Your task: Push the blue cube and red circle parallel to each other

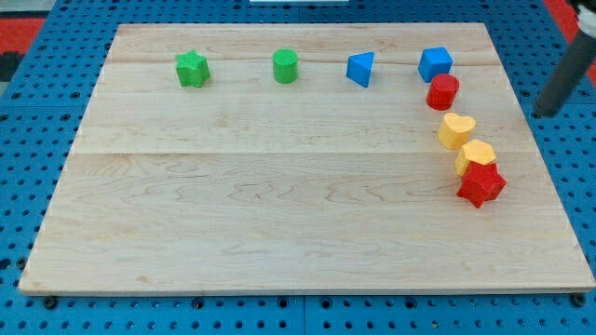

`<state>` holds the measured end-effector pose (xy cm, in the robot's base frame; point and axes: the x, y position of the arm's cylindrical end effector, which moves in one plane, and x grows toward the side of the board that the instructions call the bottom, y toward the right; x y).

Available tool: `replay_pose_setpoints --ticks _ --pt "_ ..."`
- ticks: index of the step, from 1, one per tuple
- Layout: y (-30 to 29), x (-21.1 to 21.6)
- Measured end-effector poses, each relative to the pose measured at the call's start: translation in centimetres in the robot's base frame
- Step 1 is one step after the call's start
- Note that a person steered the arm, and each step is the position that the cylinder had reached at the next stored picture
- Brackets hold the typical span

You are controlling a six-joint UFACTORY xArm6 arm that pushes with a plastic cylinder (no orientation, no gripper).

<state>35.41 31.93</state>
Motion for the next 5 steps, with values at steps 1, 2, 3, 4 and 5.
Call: replay_pose_setpoints --ticks 1,2,3,4,5 --pt "-2.5 -5.1" --pt "-5.3 -5.4" --pt "-7.0 -3.1" --pt "-9.0 -2.0" --pt "-9.4 -2.2"
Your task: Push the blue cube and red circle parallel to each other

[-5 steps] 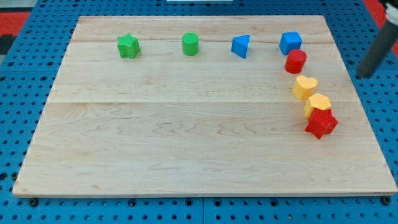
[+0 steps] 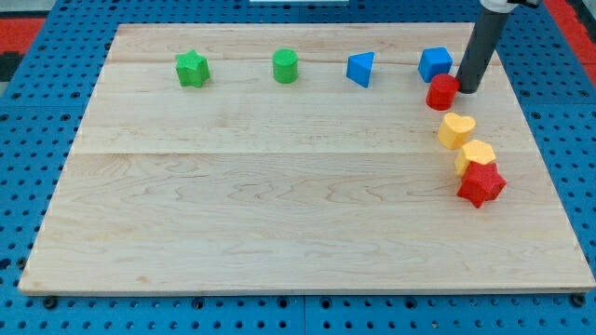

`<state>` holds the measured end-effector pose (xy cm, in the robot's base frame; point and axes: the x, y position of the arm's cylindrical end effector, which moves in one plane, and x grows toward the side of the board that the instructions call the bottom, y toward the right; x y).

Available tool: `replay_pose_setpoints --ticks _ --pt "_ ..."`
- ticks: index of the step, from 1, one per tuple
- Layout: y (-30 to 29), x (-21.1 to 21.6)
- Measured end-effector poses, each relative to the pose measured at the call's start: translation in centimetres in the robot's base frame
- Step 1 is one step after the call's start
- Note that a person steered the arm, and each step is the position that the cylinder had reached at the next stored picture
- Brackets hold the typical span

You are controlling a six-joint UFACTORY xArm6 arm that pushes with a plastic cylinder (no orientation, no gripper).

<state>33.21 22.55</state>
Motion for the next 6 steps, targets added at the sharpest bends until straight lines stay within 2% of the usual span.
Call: replay_pose_setpoints --ticks 1,2,4,6 --pt "-0.2 -2.1" --pt "-1.9 -2.2" --pt "-1.5 -0.2" --pt "5.6 0.1"
